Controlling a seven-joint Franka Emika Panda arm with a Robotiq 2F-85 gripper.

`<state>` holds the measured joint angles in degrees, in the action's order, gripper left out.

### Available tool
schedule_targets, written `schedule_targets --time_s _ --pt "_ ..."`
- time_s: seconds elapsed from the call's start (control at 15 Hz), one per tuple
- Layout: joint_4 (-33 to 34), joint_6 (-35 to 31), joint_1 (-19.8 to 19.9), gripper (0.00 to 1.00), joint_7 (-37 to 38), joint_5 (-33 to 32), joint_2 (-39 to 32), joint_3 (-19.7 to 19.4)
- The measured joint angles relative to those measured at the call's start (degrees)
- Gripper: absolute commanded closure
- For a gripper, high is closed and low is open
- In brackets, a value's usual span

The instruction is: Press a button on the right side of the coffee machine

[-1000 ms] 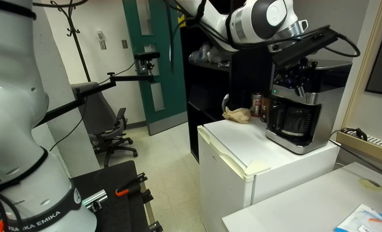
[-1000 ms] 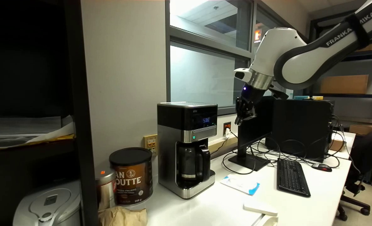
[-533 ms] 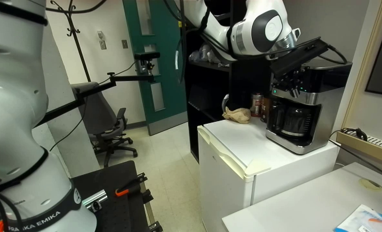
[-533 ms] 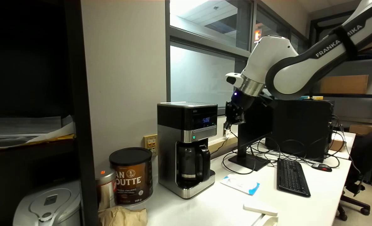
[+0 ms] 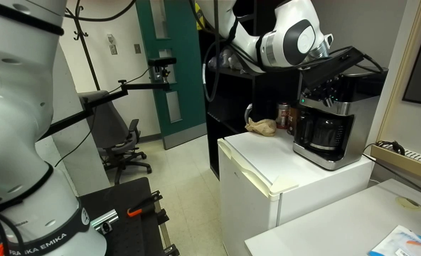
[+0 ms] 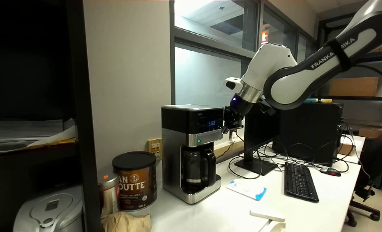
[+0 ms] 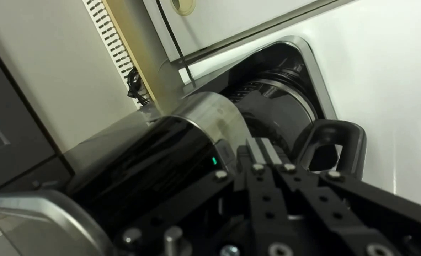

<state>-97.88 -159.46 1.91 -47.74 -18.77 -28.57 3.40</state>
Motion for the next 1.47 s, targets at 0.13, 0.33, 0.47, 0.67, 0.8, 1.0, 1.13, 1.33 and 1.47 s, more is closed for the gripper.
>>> schedule_targets --time_s 0.13,0.33,0.47,0.67,0.8,1.0,1.13,1.33,1.47 --pt "0.79 -0.16 0.0 1.0 0.0 0.0 -0.82 0.04" --pt "1.52 -0.31 0.0 1.0 0.0 0.0 -1.72 0.13" --pt "1.53 -0.32 0.0 1.0 0.0 0.0 -1.83 0.2" --pt "1.54 -0.5 -0.01 1.0 0.0 -0.01 -1.83 0.3" --pt "1.54 -0.72 -0.01 1.0 0.0 -0.01 -1.82 0.42" --pt "1.53 -1.15 -0.01 1.0 0.0 -0.01 -1.79 0.62" --pt "1.49 -1.3 0.03 1.0 0.0 -0.01 -1.79 0.65" --pt "1.45 -1.33 0.14 1.0 0.0 -0.01 -1.78 0.74" --pt "1.06 -1.2 0.64 1.0 -0.77 0.1 -1.56 1.23"
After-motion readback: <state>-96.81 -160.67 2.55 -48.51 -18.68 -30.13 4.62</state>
